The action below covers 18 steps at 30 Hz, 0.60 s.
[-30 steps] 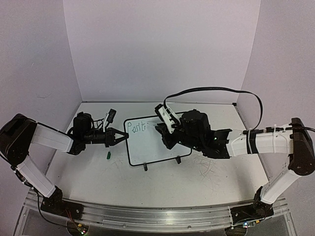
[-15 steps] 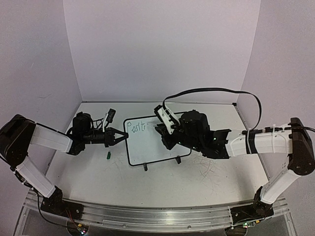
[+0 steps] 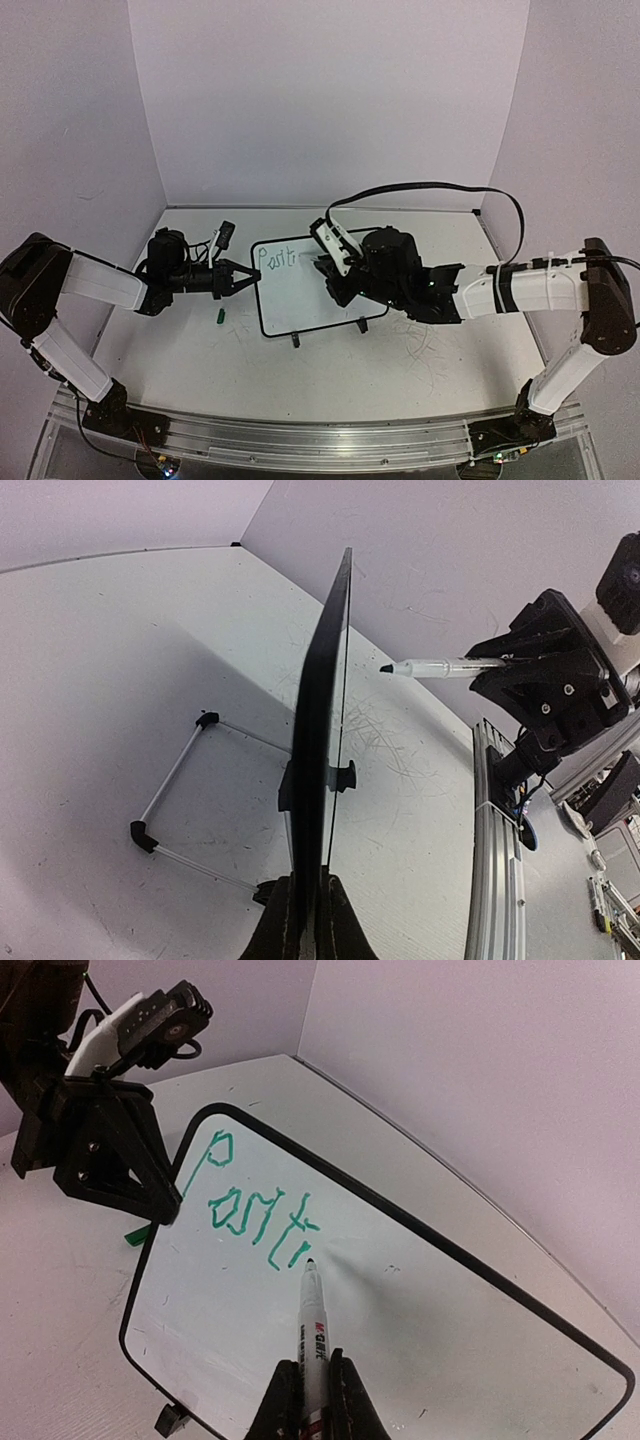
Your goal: Write a sentence on the whiteboard
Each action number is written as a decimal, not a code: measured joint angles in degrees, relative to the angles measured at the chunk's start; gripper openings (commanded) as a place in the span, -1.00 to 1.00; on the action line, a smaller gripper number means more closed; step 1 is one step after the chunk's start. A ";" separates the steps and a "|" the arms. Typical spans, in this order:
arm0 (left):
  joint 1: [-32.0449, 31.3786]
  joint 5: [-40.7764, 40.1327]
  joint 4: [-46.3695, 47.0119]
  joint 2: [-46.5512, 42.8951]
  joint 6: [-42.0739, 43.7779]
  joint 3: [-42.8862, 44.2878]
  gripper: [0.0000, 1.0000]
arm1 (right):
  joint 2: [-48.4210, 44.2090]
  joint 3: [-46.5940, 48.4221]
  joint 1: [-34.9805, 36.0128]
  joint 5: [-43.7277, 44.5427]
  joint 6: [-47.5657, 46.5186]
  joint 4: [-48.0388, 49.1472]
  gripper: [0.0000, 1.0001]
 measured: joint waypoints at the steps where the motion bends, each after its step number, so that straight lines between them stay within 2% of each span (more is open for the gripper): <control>1: 0.00 0.00 0.00 0.02 -0.01 0.00 -1.00 | 0.00 0.00 0.00 0.34 0.02 0.08 -1.00; 18: 0.00 0.02 0.00 0.02 0.04 0.00 -1.00 | 1.70 0.79 -0.08 1.21 0.05 0.97 -1.00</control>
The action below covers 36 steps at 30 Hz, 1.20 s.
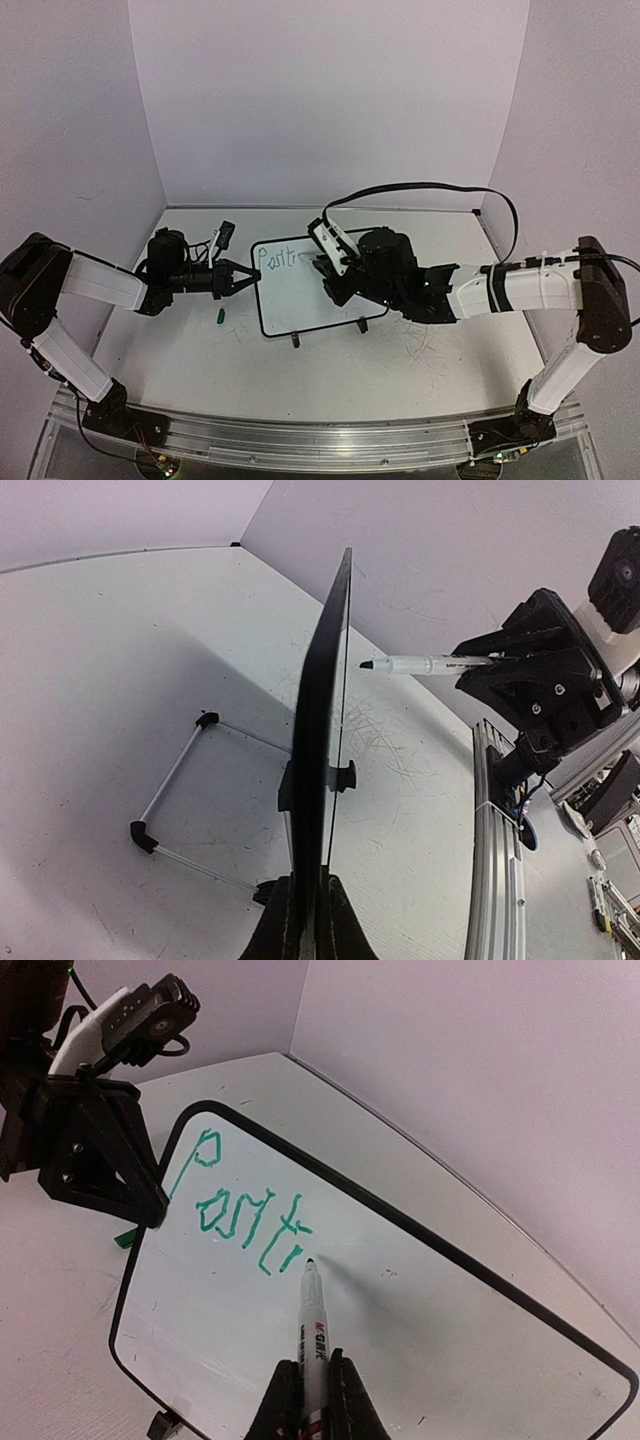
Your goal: Write a sentence on the whiteboard
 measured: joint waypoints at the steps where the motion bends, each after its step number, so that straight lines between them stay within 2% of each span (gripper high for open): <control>1: 0.00 0.01 0.00 0.00 0.04 0.00 -1.00 | 0.00 0.05 -0.02 0.02 0.01 0.09 -1.00; 36: 0.00 0.01 -0.02 -0.01 0.25 0.00 -1.00 | 2.01 1.19 -0.01 1.44 0.85 0.41 -1.00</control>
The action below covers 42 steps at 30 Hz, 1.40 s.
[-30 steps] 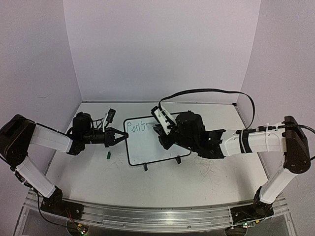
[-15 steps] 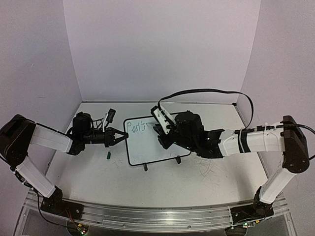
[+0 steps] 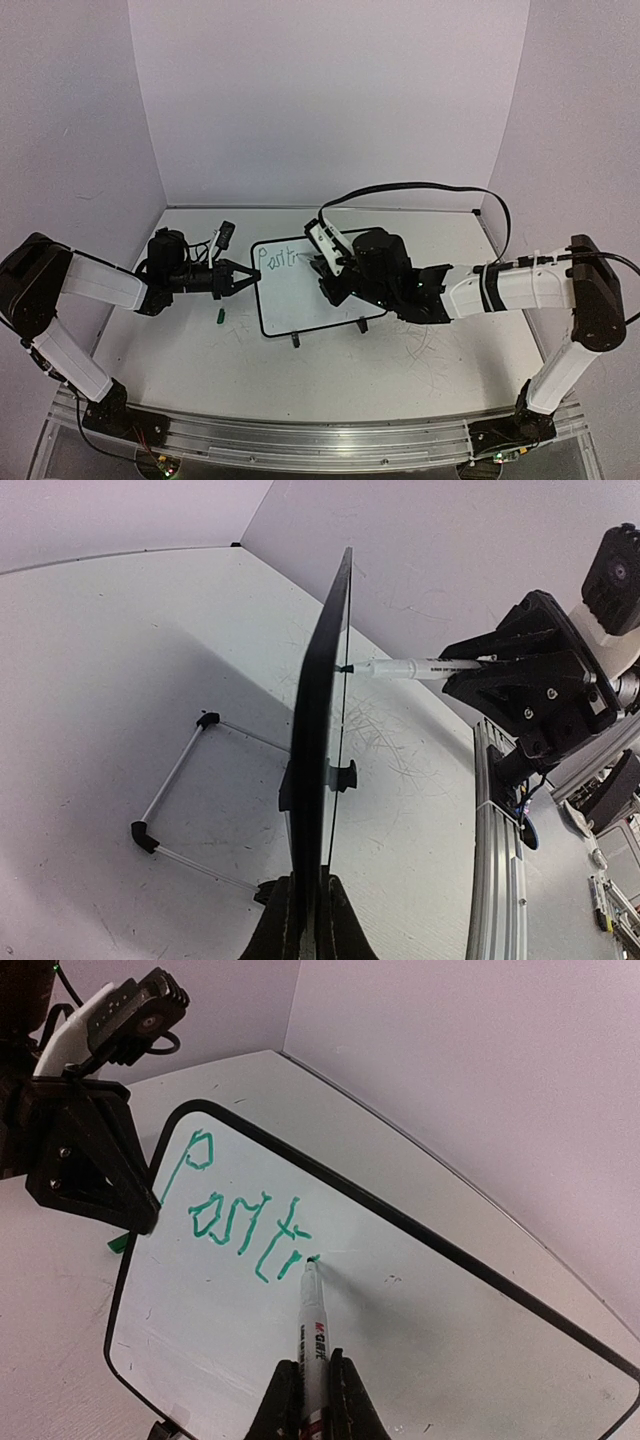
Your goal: Write a sentence on the whiteboard
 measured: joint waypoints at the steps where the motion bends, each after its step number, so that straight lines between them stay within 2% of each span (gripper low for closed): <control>1: 0.00 0.00 0.00 0.01 0.00 0.00 -1.00 | 0.00 0.00 0.00 0.01 0.04 -0.01 -1.00; 42: 0.02 -0.20 -0.48 0.01 -0.11 -0.02 -1.00 | 0.00 -0.47 0.00 -0.57 2.85 -2.37 -1.00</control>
